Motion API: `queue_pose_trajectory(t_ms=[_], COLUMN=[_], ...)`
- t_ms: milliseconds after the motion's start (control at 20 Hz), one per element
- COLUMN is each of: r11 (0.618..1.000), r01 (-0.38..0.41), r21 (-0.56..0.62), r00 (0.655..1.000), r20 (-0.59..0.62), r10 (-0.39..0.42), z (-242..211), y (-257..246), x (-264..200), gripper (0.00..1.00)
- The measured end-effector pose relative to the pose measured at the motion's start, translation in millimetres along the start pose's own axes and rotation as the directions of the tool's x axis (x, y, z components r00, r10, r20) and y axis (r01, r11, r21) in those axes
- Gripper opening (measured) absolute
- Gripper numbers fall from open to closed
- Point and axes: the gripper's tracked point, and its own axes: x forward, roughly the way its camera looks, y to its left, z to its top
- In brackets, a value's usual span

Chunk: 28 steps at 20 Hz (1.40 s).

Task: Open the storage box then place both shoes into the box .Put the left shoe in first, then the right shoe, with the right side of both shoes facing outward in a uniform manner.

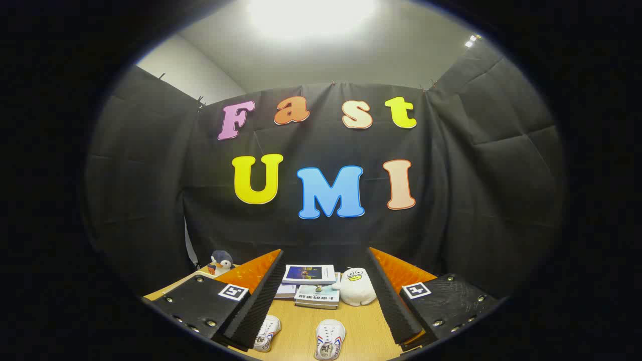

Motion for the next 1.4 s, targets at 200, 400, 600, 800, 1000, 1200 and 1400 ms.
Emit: queue_pose_trajectory(t_ms=[200, 400, 600, 800, 1000, 1200, 1400], r11=[1.000, 1.000, 0.998, 0.997, 0.996, 0.992, 0.974], r01=[-0.002, -0.012, -0.042, -0.068, -0.089, -0.130, -0.217], r21=[-0.008, -0.022, -0.038, -0.038, -0.014, 0.003, 0.072], r00=[1.000, 1.000, 0.999, 0.998, 0.996, 0.991, 0.968], r20=[-0.008, -0.008, -0.009, -0.001, -0.009, -0.038, -0.111], r10=[0.002, 0.012, 0.042, 0.068, 0.089, 0.130, 0.224], z=[-1.1, -1.6, -3.1, -5.0, -11.9, -27.6, -57.9], y=[1.1, 5.4, 13.7, 21.8, 29.7, 41.6, 67.7], x=[4.4, 8.4, 16.0, 23.4, 30.6, 41.4, 55.4], gripper=[0.96, 0.96, 0.96, 0.96, 0.96, 0.96, 0.96])
